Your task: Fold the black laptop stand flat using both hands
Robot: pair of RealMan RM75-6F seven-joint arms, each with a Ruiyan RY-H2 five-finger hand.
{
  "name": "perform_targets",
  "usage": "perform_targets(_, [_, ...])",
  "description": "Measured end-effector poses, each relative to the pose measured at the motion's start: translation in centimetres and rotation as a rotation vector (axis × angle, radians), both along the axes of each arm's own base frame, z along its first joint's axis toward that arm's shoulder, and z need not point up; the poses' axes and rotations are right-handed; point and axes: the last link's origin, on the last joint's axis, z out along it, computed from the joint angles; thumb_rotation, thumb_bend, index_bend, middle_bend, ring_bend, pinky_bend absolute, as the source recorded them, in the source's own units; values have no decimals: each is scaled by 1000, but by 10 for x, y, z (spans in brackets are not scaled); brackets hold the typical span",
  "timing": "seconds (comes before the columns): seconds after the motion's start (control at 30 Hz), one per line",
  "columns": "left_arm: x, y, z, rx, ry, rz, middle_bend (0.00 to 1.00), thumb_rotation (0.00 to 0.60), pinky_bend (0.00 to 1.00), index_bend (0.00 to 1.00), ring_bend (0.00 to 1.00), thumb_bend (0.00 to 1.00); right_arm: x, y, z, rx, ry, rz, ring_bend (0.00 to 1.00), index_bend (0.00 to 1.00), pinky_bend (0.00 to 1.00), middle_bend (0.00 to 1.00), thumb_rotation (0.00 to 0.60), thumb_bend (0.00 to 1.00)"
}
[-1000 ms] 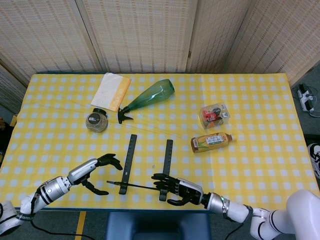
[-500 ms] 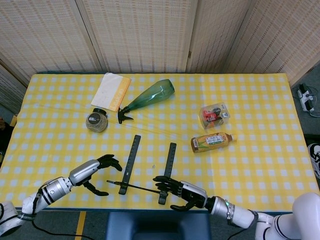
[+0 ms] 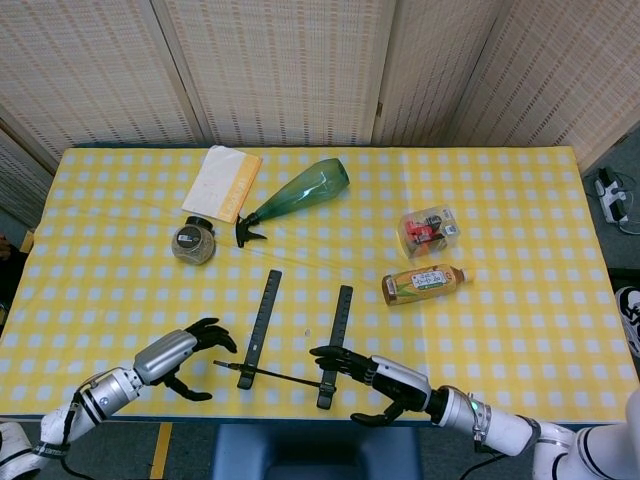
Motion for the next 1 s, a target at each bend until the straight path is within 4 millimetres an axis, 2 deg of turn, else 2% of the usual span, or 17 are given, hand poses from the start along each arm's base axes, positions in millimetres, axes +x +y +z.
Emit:
perform_targets(0.27, [-7, -3, -19, 26, 67, 12, 281, 600, 0, 359, 168, 326, -2, 1, -3, 5, 6, -1, 8, 0, 0, 0, 600, 397])
perform_targets(0.47, [-4, -3, -39, 40, 78, 1, 281, 600, 0, 419, 181, 341, -3, 2, -4, 9, 7, -4, 3, 0, 0, 0, 600, 397])
perform_targets(0.63, [2, -1, -51, 67, 78, -17, 281, 600, 0, 432, 188, 352, -3, 2, -5, 13, 8, -6, 1, 0, 0, 0, 600, 398])
perform_targets(1.0, [4, 1, -60, 91, 86, -16, 296, 600, 0, 507, 212, 382, -5, 3, -9, 24, 17, -10, 0, 0, 0, 0, 600, 397])
